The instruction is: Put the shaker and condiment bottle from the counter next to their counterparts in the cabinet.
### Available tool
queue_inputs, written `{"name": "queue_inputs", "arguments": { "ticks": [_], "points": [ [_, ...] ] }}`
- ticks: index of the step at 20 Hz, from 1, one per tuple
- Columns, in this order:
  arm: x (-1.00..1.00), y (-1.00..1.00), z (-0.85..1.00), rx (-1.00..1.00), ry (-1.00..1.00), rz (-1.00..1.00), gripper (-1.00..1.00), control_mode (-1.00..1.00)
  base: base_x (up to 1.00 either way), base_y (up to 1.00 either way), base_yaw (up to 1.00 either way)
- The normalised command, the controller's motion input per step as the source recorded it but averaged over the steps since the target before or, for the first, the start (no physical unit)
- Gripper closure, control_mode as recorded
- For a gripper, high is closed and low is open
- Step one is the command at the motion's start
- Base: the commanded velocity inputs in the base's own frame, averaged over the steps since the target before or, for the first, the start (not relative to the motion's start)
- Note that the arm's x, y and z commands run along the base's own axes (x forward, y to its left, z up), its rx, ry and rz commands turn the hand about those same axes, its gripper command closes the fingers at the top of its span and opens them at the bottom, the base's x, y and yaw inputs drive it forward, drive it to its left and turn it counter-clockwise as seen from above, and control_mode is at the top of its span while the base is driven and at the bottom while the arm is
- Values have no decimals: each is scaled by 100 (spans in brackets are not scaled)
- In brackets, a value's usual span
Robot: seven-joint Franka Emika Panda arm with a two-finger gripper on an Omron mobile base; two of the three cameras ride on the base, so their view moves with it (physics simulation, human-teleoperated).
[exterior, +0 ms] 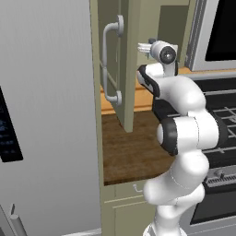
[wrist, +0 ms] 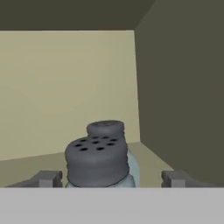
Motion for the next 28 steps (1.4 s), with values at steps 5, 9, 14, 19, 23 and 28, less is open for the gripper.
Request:
{"name": "queue_inputs", "arguments": {
  "ticks": [5, 9, 14, 19, 23, 28],
  "points": [
    [0, -1, -1, 0, 0, 0, -100, -100, 0, 0, 0],
    [-69, -1, 3, 0, -19, 1, -100, -100, 0, 0, 0],
    [-97, 0, 5, 1, -23, 5, -100, -100, 0, 0, 0],
    [-100, -1, 0, 3, -18, 4, -100, -100, 0, 0, 0],
    [-100, -18, -21, 3, -12, 1, -100, -100, 0, 0, 0],
    [-100, -34, -99, 0, 4, 0, -100, -100, 0, 0, 0]
  ]
}}
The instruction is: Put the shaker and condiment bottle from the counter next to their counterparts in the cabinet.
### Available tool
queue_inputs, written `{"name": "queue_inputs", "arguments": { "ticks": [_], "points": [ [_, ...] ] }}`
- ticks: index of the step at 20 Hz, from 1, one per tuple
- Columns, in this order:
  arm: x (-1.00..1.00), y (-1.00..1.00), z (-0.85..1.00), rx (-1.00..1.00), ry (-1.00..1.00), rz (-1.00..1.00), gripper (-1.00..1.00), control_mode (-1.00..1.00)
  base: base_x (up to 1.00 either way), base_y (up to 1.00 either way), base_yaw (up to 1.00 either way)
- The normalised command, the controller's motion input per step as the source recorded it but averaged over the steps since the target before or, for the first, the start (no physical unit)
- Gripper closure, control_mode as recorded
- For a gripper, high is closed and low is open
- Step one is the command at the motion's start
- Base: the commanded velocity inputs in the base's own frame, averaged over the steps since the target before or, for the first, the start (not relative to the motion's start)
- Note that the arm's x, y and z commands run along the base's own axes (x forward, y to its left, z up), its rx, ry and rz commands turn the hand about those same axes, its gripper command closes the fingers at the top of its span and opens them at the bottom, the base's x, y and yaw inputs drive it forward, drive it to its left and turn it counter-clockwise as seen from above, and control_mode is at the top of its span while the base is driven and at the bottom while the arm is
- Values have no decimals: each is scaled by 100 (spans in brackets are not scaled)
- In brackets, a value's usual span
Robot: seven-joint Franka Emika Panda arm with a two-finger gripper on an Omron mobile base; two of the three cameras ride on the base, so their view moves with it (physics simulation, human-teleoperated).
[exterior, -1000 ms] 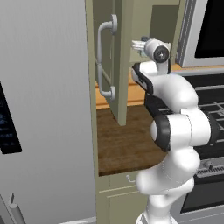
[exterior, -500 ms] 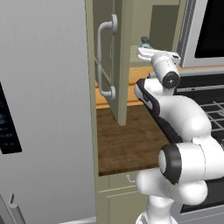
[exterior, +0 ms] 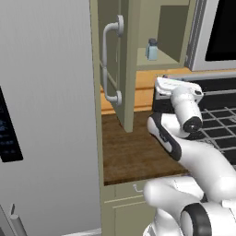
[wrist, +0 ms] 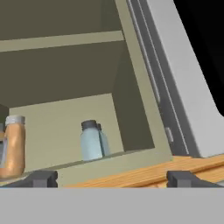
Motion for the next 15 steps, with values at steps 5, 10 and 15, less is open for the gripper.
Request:
{"name": "queue_inputs", "arguments": {
  "ticks": [5, 10, 15],
  "points": [
    [-100, -54, -100, -1, 5, 3, -100, -100, 0, 0, 0],
    [-78, -63, -82, -2, 6, 4, -100, -100, 0, 0, 0],
    [-4, 0, 0, 1, 0, 0, -100, -100, 0, 0, 0]
  ]
}}
